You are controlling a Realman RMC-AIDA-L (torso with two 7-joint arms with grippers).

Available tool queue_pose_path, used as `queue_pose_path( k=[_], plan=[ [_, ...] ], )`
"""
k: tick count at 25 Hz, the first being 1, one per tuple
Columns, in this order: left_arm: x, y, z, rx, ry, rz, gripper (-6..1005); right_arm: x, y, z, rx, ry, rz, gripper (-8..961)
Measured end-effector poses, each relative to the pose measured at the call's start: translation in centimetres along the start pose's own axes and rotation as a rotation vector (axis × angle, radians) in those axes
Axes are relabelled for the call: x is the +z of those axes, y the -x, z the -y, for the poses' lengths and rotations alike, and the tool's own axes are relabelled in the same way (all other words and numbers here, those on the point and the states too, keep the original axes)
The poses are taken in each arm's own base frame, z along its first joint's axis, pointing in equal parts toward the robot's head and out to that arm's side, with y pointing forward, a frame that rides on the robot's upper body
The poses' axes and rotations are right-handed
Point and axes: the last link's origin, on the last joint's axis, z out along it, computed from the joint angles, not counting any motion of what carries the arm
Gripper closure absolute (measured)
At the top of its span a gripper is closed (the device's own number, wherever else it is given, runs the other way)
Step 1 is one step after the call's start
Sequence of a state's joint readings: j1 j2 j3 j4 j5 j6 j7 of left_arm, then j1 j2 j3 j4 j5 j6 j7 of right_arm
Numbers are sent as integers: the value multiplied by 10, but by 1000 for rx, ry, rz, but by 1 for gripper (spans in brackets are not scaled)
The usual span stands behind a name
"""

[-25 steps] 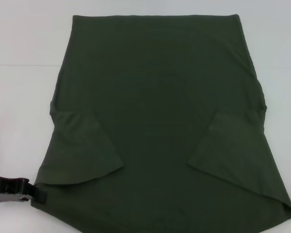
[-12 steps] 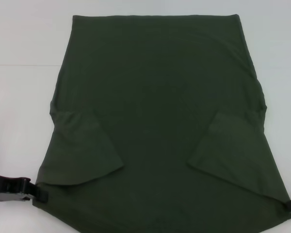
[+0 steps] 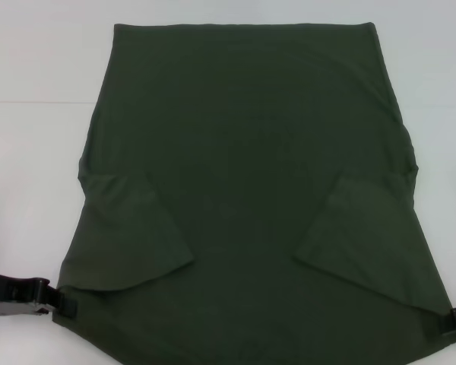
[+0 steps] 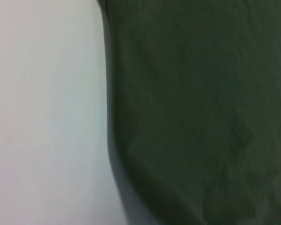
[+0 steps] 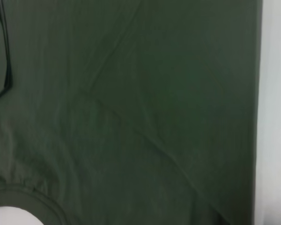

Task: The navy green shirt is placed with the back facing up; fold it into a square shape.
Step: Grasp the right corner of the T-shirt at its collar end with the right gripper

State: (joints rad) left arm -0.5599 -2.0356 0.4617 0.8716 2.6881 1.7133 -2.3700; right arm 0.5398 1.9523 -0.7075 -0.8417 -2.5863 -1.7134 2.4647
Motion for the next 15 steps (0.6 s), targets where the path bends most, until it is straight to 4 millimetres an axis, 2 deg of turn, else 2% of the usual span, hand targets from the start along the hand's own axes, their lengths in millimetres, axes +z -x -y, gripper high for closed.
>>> queue_pose_path(
  k=[15],
  plan=[
    [1,0,-1,1,2,0,963,3,3,-1,-17,-20,-1,109]
  ],
)
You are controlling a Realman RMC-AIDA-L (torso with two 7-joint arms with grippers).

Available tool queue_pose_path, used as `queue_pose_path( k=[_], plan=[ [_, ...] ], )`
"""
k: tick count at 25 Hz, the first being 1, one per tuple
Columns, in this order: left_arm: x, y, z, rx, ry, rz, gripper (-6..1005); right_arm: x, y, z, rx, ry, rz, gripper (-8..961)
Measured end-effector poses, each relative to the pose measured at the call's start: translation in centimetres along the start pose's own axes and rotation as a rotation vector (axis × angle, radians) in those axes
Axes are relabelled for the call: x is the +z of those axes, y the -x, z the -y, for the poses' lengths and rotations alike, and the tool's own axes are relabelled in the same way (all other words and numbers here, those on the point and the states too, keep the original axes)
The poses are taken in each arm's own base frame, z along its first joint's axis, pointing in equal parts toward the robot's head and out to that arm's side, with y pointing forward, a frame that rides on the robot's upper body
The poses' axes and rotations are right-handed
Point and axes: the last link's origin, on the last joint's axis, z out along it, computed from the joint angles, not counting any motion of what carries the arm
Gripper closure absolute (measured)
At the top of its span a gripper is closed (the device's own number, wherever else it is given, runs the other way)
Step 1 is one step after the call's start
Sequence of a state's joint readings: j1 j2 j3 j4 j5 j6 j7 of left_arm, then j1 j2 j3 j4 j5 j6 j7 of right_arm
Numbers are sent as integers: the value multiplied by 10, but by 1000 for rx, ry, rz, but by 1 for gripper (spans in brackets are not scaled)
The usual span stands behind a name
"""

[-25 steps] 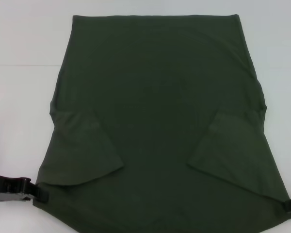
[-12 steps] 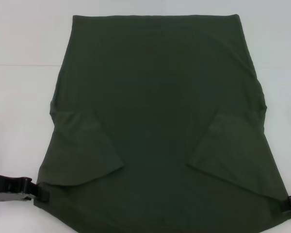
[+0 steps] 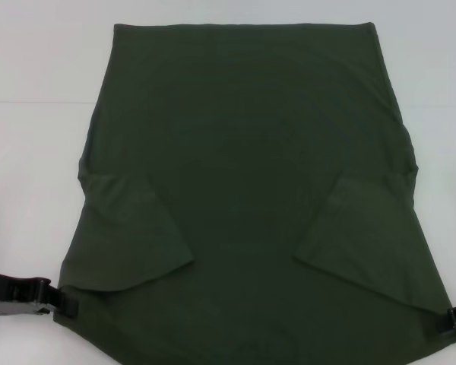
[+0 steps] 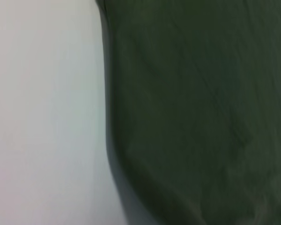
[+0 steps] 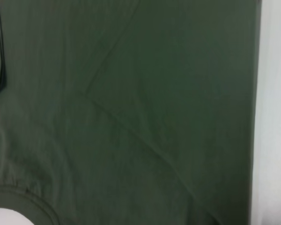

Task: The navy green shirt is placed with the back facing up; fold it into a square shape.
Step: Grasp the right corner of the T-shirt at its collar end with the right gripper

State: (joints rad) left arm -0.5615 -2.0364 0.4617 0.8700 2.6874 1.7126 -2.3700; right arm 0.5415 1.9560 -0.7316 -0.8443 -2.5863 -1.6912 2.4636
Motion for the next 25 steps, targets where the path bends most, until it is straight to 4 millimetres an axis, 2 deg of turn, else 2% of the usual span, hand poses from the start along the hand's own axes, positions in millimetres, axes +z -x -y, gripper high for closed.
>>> queue_pose_path(
  k=[25],
  plan=[
    [0,0,0,0,3,3,962,12,5,-12,-35,11,-21,120]
  ],
)
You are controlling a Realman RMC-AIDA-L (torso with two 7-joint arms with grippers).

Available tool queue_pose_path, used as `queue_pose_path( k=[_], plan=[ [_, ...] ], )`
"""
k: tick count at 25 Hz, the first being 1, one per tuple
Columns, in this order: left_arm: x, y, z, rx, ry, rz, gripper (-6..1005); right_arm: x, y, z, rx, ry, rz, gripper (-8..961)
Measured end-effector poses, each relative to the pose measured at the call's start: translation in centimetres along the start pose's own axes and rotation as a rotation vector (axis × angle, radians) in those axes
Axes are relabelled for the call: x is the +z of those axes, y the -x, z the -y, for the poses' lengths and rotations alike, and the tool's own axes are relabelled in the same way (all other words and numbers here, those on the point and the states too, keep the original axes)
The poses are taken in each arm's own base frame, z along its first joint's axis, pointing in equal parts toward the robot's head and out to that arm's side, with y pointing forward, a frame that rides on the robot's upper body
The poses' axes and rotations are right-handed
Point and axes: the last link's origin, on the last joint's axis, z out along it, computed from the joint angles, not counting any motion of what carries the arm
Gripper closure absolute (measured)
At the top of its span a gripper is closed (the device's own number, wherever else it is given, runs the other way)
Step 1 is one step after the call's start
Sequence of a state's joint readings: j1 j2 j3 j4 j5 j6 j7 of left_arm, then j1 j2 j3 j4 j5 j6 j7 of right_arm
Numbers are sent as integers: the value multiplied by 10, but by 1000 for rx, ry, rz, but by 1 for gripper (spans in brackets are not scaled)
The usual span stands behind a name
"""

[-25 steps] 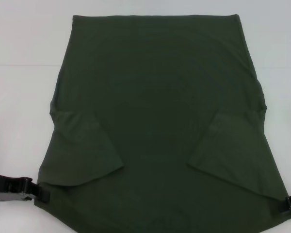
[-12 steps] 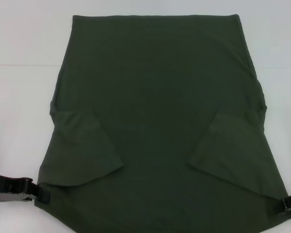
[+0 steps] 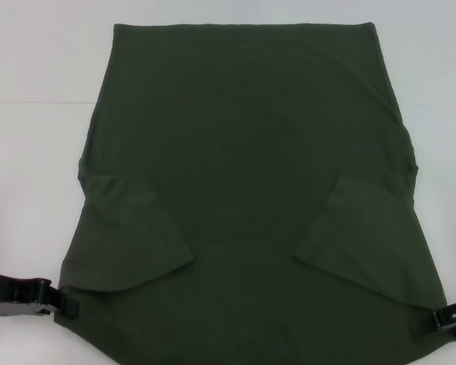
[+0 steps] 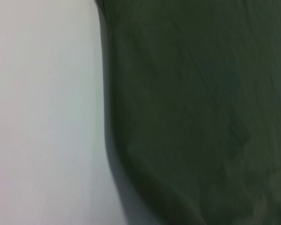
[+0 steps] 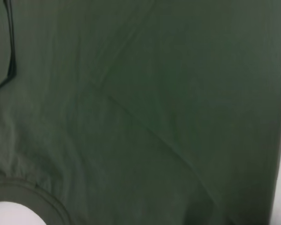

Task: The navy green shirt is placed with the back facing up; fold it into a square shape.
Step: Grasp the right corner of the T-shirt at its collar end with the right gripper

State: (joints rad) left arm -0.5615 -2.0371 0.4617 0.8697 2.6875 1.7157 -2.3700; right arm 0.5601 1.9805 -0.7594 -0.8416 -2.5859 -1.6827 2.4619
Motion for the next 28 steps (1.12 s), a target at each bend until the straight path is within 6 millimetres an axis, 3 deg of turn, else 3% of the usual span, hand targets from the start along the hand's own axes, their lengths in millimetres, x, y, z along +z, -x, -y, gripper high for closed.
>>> queue_pose_path(
  k=[22,28],
  plan=[
    [0,-2,-1,3,8,-8,962,13,11,-17,-48,49,-26,129],
    [-1,-2,-1,4,9,-10,962,20,11,-23,-92,39,-56,303]
  ],
)
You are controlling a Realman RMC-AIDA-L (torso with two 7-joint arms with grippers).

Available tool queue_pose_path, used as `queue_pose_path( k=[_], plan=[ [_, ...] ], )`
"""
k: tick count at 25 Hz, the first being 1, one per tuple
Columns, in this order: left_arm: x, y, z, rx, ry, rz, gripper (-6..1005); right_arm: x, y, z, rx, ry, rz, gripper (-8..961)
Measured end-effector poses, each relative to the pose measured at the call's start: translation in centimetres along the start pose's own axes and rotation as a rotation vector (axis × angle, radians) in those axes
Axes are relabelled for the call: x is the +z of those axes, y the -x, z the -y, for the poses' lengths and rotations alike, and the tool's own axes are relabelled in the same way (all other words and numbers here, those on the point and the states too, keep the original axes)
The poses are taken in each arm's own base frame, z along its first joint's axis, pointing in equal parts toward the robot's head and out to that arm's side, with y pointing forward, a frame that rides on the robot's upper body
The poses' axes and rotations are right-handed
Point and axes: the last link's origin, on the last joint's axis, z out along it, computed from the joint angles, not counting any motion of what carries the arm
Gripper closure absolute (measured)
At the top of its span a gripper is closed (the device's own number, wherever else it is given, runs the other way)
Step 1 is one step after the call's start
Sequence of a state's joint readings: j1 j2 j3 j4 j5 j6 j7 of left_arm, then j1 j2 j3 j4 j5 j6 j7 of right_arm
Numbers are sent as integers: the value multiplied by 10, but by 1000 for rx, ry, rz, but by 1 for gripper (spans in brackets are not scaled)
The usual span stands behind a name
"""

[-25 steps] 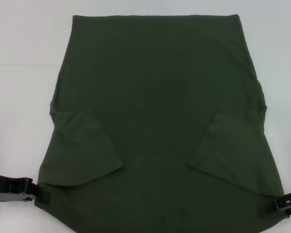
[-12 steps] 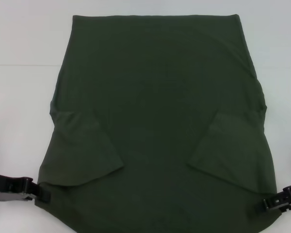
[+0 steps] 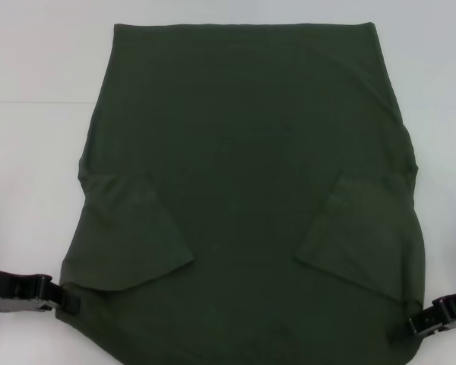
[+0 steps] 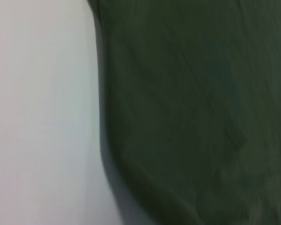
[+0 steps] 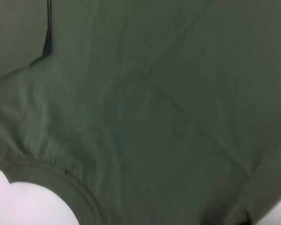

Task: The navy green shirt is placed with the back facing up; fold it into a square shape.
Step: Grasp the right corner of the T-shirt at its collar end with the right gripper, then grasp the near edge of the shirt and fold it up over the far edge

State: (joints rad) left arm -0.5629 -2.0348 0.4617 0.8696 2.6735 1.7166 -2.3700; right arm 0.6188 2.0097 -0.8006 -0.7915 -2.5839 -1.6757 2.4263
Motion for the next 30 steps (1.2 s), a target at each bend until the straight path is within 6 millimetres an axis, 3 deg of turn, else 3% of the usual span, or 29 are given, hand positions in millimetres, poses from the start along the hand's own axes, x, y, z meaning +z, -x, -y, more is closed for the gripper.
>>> queue_pose_path(
  k=[5,22,30],
  plan=[
    [0,0,0,0,0,-2,962,4,1,-3,-22,-11,-22,551],
    [-1,-1,-1,2,10,-7,962,-1,0,0,-24,-12,-18,929],
    [-12,8,-8,15,109,23,962,-12,-15,-1,-89,62,-67,928]
  ],
)
